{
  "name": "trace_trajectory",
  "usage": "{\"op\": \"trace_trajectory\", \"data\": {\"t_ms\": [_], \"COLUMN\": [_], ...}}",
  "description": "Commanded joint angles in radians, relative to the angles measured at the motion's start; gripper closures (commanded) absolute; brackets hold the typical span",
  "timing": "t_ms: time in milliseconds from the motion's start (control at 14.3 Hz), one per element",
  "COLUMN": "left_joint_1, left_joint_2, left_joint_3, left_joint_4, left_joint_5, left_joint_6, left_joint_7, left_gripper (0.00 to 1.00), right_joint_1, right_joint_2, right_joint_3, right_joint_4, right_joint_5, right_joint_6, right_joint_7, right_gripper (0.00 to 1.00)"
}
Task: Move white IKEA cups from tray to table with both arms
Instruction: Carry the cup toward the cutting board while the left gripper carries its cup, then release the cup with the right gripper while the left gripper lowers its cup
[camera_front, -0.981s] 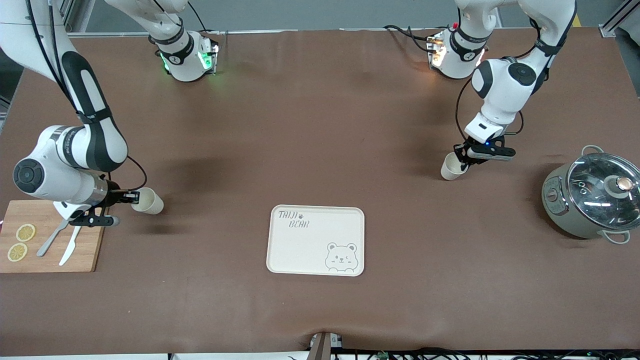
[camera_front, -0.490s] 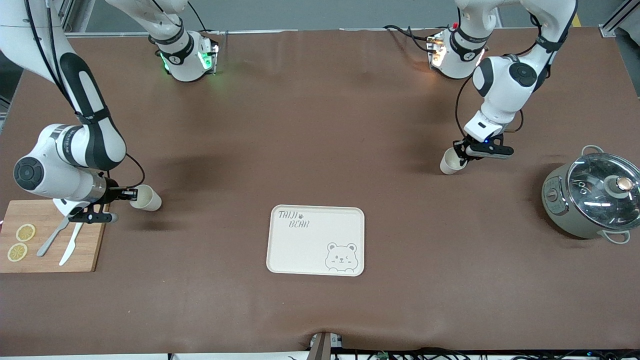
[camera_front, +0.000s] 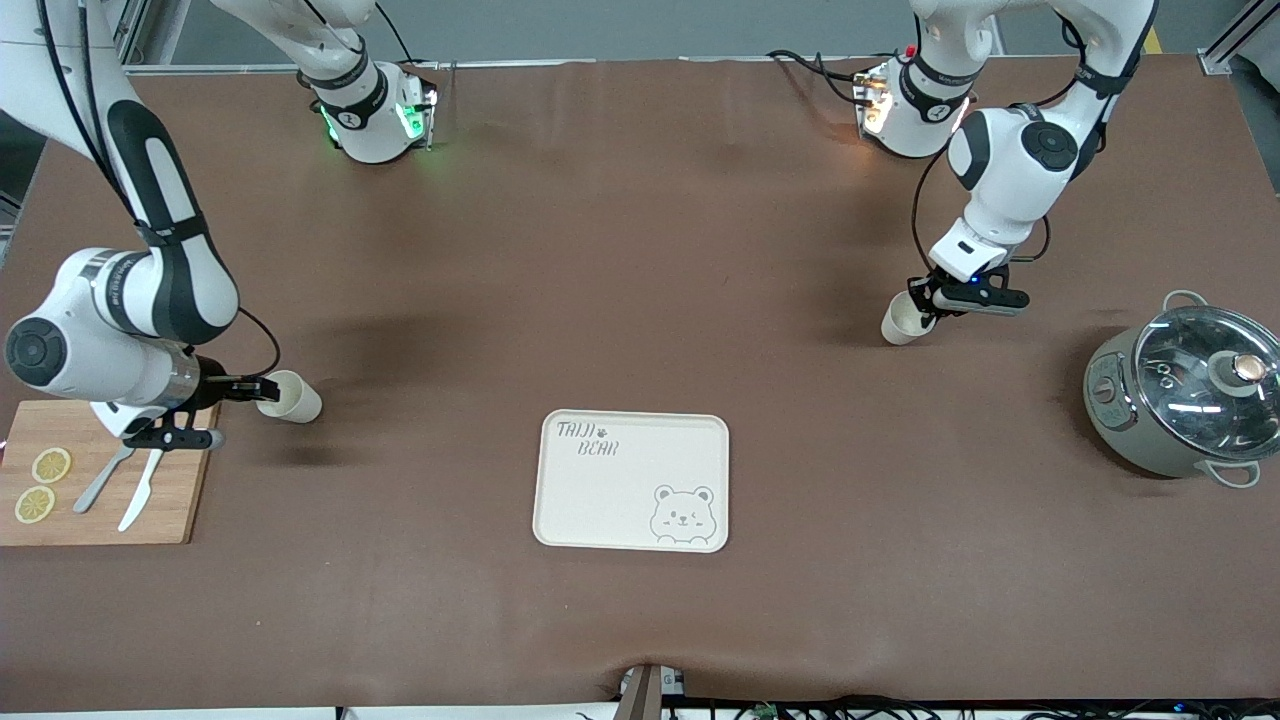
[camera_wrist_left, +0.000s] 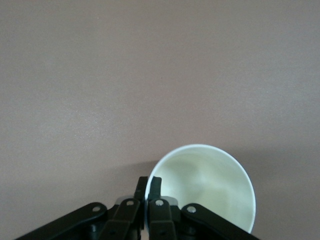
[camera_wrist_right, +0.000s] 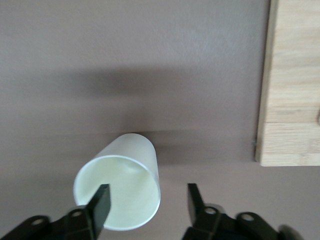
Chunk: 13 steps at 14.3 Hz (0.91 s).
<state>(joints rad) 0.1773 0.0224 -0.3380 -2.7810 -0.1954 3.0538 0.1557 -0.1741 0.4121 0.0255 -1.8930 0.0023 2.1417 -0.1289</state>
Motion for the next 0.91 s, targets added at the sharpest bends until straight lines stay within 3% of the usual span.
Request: {"op": "trace_trajectory", "data": {"t_ms": [0, 140, 420, 490, 700, 840], "left_joint_1": [0.01, 0.01, 0.01, 0.01, 0.008, 0.008], "left_joint_2": [-0.03, -0.03, -0.03, -0.03, -0.032, -0.048], "left_joint_3": [-0.018, -0.018, -0.018, -0.018, -0.019, -0.019], "left_joint_4": [-0.023, -0.022, -0.014, -0.014, 0.014, 0.067], "left_joint_5": [-0.03, -0.03, -0.03, -0.03, -0.032, -0.032], "left_joint_6": [-0.006, -0.006, -0.006, -0.006, -0.026, -0.133], "left_joint_7": [0.027, 0.027, 0.027, 0.025, 0.018, 0.018], "left_gripper": [0.75, 0.53, 0.22, 0.04, 0.0, 0.0], "right_joint_1": [0.001, 0.013, 0.08, 0.096, 0.107, 0.113], "right_joint_2": [-0.019, -0.018, 0.008, 0.007, 0.001, -0.018], "right_joint_3": [0.017, 0.022, 0.019, 0.017, 0.019, 0.022], "right_joint_4": [0.095, 0.176, 0.438, 0.478, 0.569, 0.581], "right_joint_5": [-0.007, -0.001, -0.019, -0.021, -0.016, -0.004], "right_joint_6": [-0.063, -0.078, -0.311, -0.348, -0.46, -0.514], "right_joint_7": [0.002, -0.005, 0.0, 0.002, 0.006, 0.069], "right_gripper": [0.0, 0.0, 0.0, 0.0, 0.0, 0.0]}}
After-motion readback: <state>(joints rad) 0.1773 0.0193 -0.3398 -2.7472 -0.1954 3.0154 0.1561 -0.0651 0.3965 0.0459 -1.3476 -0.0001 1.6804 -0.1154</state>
